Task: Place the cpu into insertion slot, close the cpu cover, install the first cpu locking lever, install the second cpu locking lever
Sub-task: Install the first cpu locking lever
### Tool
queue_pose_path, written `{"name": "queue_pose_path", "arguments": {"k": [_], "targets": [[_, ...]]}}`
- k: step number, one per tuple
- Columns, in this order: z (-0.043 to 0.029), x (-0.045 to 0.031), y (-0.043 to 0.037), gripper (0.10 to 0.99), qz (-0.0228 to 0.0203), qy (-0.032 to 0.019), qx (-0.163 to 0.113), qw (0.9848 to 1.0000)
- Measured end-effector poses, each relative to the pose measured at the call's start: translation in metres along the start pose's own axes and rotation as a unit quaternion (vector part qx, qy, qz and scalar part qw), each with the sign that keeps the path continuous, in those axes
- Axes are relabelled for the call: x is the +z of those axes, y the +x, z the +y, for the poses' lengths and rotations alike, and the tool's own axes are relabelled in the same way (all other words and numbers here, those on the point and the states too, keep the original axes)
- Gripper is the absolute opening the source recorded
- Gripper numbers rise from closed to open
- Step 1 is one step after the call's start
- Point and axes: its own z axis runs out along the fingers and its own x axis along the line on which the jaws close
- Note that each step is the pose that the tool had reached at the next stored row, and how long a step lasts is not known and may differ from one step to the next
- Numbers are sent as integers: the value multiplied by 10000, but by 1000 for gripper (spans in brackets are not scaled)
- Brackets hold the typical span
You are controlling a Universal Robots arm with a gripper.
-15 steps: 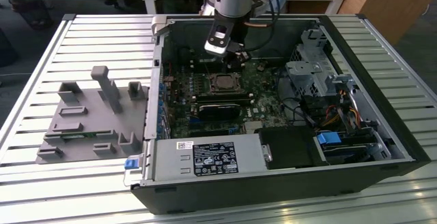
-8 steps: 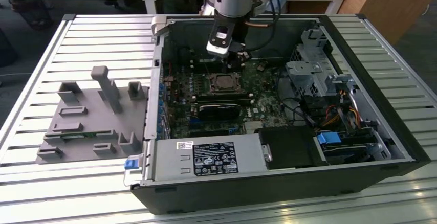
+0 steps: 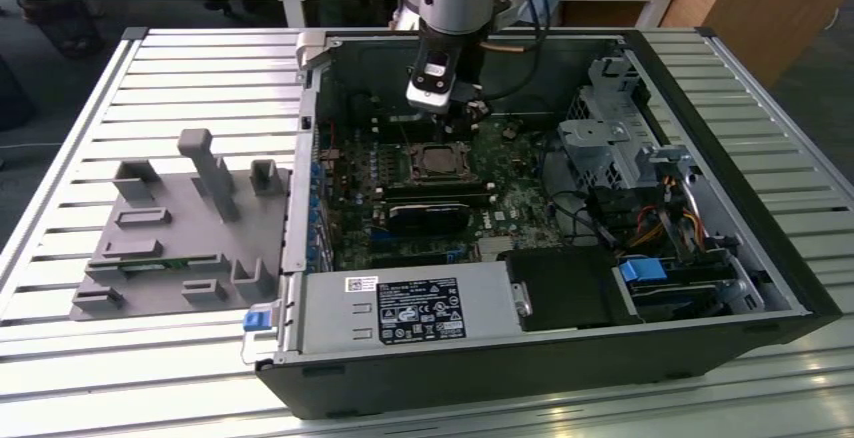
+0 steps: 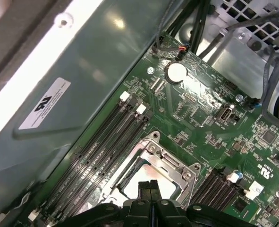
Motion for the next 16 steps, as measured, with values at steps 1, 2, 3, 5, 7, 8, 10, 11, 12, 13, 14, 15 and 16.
{"name": "queue_pose_path", "arguments": {"k": [1,2,3,5,7,8,10,11,12,13,14,15,16], "targets": [[0,0,0,122,1,0,-42,10000],[0,0,0,122,3,-1,-81,10000],[0,-1,0,122,4,-1,-113,9999],[0,-9,0,122,5,0,-163,9999],[1,-24,0,122,7,-2,-195,9998],[1,-32,0,122,7,-2,-209,9998],[2,-42,0,122,8,-2,-239,9997],[2,-42,0,122,9,-4,-256,9997],[2,-42,0,122,10,-5,-273,9996],[2,-42,0,122,10,-4,-289,9996],[1,-43,0,122,10,-3,-305,9995],[1,-44,0,122,11,-3,-320,9995],[2,-43,0,122,11,-3,-334,9994]]}}
